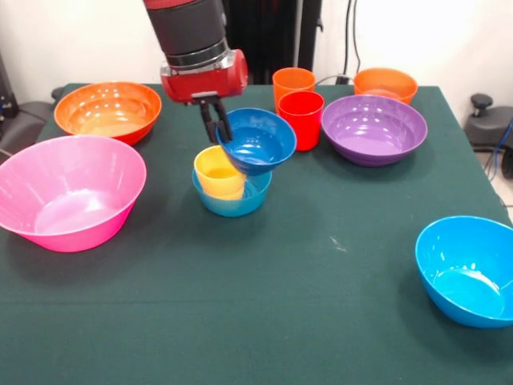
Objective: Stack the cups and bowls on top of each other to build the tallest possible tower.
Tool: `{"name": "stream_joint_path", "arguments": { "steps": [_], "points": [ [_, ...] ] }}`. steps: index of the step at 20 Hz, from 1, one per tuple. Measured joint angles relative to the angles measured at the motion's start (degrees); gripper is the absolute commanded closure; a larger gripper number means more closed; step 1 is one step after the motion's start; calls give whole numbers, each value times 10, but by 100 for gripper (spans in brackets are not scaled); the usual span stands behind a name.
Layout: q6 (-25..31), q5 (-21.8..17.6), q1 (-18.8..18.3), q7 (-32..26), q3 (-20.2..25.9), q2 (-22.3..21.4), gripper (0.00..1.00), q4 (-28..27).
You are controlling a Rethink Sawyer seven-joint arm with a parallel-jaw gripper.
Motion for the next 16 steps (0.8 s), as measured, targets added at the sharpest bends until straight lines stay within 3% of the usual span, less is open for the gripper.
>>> {"name": "stream_joint_path", "arguments": {
  "steps": [16],
  "points": [
    [15,0,-33,0,49,20,100,20]
  ]
}}
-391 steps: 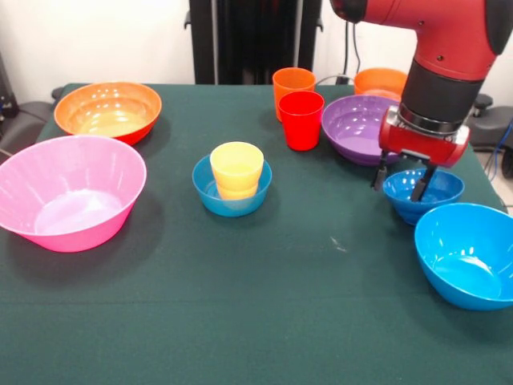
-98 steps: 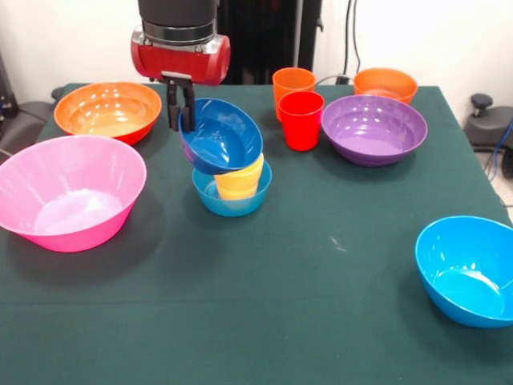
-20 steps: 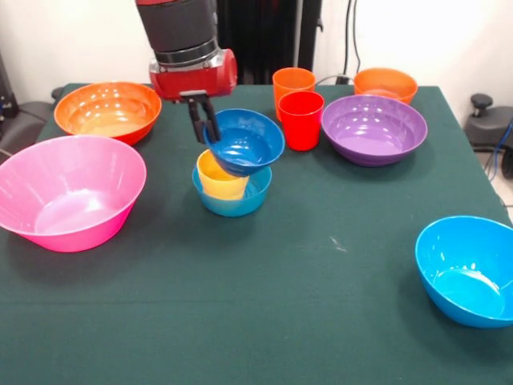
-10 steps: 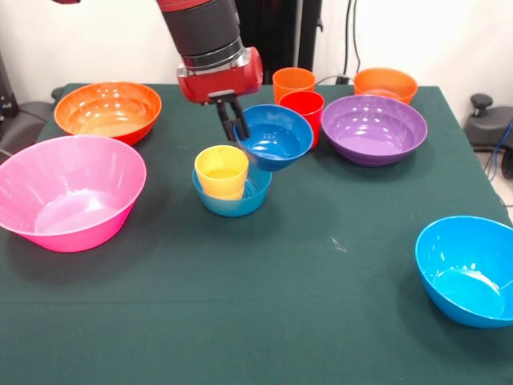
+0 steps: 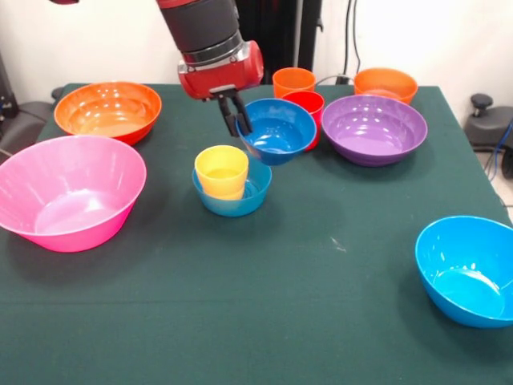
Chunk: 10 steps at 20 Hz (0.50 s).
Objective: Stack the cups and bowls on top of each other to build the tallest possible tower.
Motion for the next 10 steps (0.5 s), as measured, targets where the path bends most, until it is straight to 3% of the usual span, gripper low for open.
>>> {"name": "stream_joint_path", "arguments": {
  "steps": [10],
  "points": [
    [40,0,-19,0,16,0,100,0]
  ]
}}
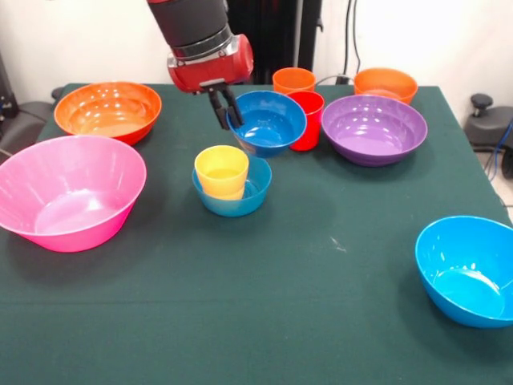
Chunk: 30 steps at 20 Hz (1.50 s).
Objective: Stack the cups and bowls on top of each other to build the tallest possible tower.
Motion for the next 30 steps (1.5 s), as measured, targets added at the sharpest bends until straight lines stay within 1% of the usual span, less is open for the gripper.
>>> {"name": "stream_joint_path", "arguments": {
  "steps": [4,16,30],
  "points": [
    [8,-1,-5,-3,6,0,100,0],
    [8,-7,-22,-19,14,0,100,-2],
    [8,-29,-23,-45,14,0,100,-21]
  ]
}}
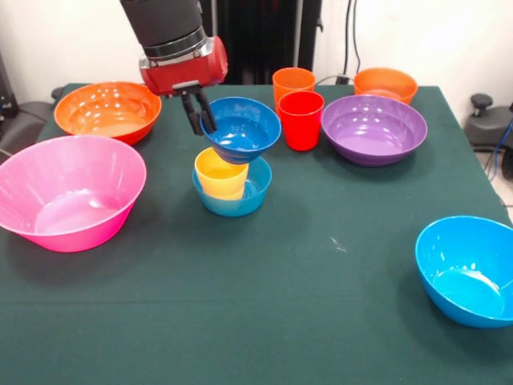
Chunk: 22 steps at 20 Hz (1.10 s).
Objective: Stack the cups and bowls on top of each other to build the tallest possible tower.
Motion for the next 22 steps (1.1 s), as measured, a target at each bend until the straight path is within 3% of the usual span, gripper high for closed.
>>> {"name": "stream_joint_path", "arguments": {
  "steps": [22],
  "points": [
    [0,-2,-14,-44,0,10,100,-19]
  ]
}}
